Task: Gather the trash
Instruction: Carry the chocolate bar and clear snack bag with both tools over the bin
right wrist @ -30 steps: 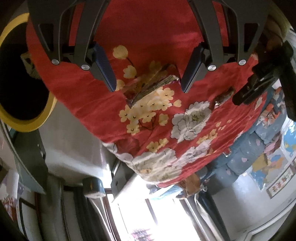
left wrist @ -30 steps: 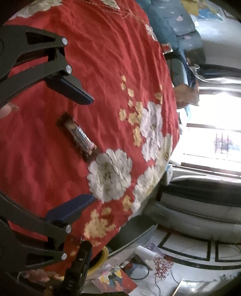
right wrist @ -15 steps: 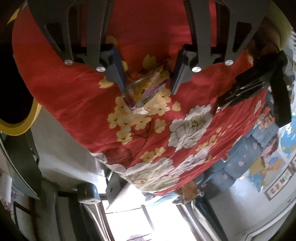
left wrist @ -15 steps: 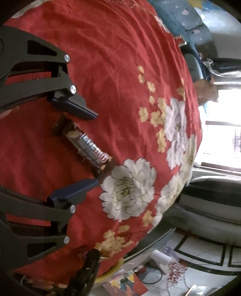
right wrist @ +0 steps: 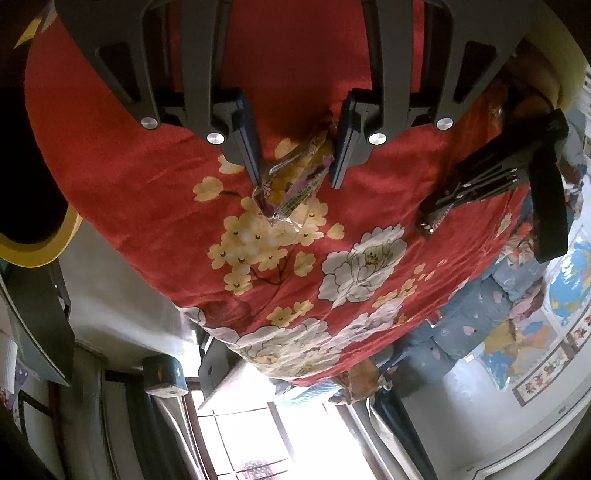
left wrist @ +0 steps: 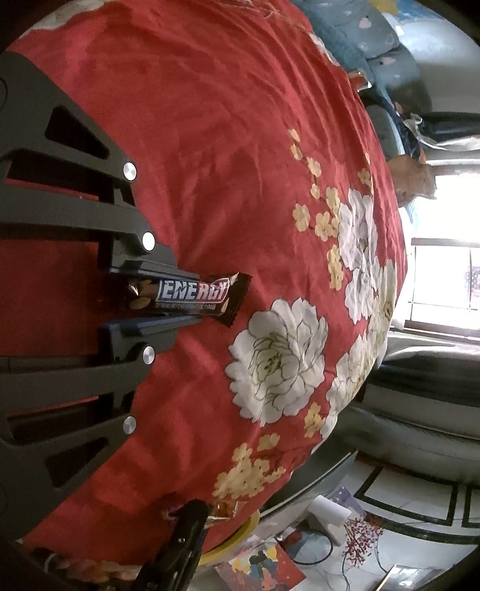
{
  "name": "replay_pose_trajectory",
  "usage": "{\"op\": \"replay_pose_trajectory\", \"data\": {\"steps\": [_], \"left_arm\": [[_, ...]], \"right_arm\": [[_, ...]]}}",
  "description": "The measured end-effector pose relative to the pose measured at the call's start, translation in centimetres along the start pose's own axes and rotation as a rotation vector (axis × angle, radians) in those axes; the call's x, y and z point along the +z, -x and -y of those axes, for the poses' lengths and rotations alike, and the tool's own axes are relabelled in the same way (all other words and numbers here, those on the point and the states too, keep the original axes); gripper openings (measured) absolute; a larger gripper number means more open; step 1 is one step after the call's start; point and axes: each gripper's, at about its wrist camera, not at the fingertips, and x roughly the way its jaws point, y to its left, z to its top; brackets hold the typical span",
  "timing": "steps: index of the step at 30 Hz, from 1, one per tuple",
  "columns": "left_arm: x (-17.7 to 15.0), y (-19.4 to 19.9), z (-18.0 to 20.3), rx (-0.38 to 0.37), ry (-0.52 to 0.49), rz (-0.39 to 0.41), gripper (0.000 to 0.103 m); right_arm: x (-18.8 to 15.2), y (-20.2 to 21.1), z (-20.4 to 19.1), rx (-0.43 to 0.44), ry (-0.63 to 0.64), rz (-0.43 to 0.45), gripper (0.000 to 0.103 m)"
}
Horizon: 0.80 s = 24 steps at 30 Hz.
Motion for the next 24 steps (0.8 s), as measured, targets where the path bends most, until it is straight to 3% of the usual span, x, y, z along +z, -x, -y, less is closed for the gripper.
{"op": "replay_pose_trajectory", "data": {"steps": [11,24], "left_arm": [[-0.5,2.2,2.5,-0.071,0.028,0.048,0.011],[0.0,3.8,6.3,-0.128,0.026,0.094,0.011]], "right_arm": [[-0.3,2.0,0.0,-0.015,0.030,0.043,0.034],[-0.2,5.2,3.0,-0.051,-0.007,0.107,0.034]]}}
